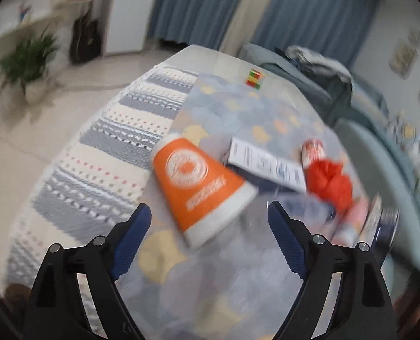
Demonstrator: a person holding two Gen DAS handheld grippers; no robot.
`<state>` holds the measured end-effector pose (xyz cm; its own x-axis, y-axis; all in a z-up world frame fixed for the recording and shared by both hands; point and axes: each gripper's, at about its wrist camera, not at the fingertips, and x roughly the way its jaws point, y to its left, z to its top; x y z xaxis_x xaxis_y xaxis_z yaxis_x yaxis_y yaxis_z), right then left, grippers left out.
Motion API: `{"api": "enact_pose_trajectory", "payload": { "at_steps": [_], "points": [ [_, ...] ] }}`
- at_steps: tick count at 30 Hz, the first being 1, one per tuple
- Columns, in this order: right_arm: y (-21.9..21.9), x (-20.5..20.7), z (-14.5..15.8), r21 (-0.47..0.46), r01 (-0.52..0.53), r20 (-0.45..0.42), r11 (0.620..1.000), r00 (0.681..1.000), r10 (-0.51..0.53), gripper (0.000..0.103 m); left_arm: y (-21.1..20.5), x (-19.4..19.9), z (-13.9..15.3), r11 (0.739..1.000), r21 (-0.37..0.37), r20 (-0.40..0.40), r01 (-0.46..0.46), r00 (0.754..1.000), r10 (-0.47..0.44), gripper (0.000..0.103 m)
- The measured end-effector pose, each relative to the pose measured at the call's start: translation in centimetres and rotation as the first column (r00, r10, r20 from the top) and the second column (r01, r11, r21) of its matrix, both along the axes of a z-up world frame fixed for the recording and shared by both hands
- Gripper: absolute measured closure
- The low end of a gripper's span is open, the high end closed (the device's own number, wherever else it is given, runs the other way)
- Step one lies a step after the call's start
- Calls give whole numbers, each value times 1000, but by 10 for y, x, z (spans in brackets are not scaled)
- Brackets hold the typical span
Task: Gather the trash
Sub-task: 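Grasp the orange soymilk cup with the left tool while the right tool grasps the white milk carton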
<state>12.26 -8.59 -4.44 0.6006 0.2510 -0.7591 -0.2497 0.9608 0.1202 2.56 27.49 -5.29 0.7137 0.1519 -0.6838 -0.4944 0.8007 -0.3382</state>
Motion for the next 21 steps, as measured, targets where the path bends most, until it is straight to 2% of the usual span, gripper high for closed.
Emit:
{"api": "enact_pose_trajectory", "payload": {
  "at_steps": [1,3,8,14,16,17,18,19,20,21],
  "points": [
    [-1,-2,2,-11,0,18,1000,1000,1,46,9,9,-4,999,-39,-5,-28,1000,28,21],
    [-3,-7,5,-30,-5,56,1000,998,7,46,17,25,-13,995,-69,-36,-73,997,71,21],
    [-1,-12,5,-45,-28,75,999,997,31,46,31,57,-36,981,-173,-73,-84,995,72,22],
    [-5,-5,0,-1,-33,55,999,998,33,46,17,85,-42,992,-86,-125,-87,989,76,28],
    [-10,-4,1,20,-30,53,999,998,29,46,10,86,-38,996,-23,-114,-86,990,83,39],
    [-12,-5,2,29,-28,56,999,998,27,46,7,83,-34,997,-2,-96,-83,992,82,49],
    [-15,-5,4,43,-25,61,999,998,22,46,6,79,-30,997,8,-77,-81,994,81,59],
    [-17,-6,5,53,-24,67,998,998,21,46,4,74,-23,998,11,-46,-68,997,68,64],
    [-19,-7,7,63,-24,74,998,997,20,46,4,71,-19,998,9,-28,-56,998,56,75],
    [-21,-8,9,72,-25,81,997,997,19,46,2,68,-13,999,21,-18,-43,999,44,102]
  ]
}}
